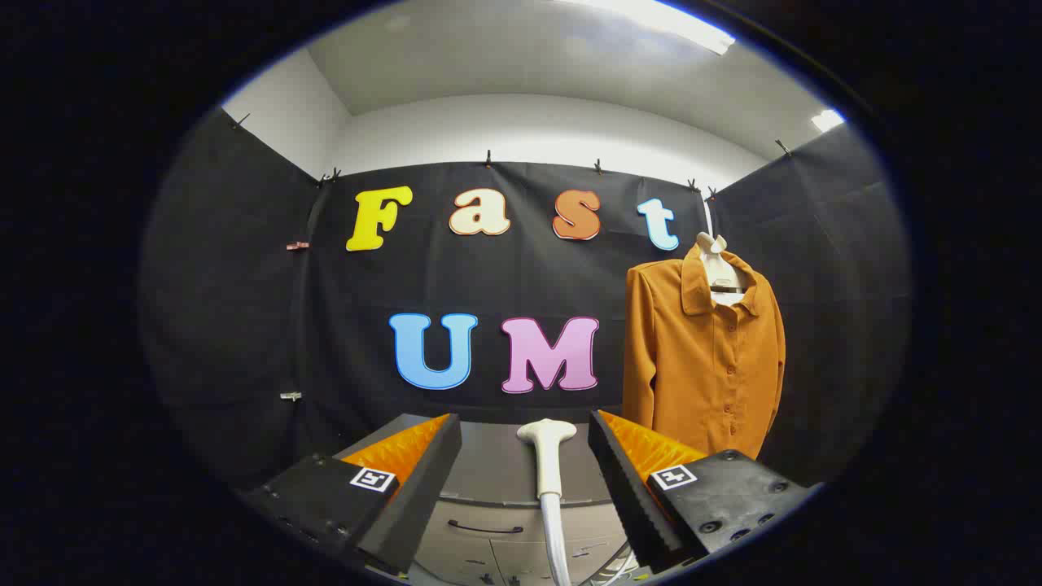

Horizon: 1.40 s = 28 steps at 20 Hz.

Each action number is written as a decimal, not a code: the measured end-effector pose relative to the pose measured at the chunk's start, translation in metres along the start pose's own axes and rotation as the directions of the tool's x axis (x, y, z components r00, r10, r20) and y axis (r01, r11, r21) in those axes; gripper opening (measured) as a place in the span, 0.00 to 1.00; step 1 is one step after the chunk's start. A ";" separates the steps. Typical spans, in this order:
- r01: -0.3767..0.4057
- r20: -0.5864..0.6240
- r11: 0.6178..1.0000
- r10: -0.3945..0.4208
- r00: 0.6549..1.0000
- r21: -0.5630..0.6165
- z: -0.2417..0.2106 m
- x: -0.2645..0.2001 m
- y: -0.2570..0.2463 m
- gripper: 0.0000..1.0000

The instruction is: Iron the clothes twice with a garment steamer, once on the left side and once on the right side.

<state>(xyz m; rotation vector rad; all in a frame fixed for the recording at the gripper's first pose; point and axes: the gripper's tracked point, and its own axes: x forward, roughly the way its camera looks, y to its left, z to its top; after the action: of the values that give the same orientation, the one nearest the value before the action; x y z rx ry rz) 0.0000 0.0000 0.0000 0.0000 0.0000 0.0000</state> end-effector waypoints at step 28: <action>0.059 -0.038 0.998 -0.060 0.998 -0.017 -0.006 0.007 -0.005 0.98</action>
<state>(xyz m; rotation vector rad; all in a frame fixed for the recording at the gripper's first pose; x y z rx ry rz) 0.0073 -0.0052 -0.0062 -0.0163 0.0382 -0.0593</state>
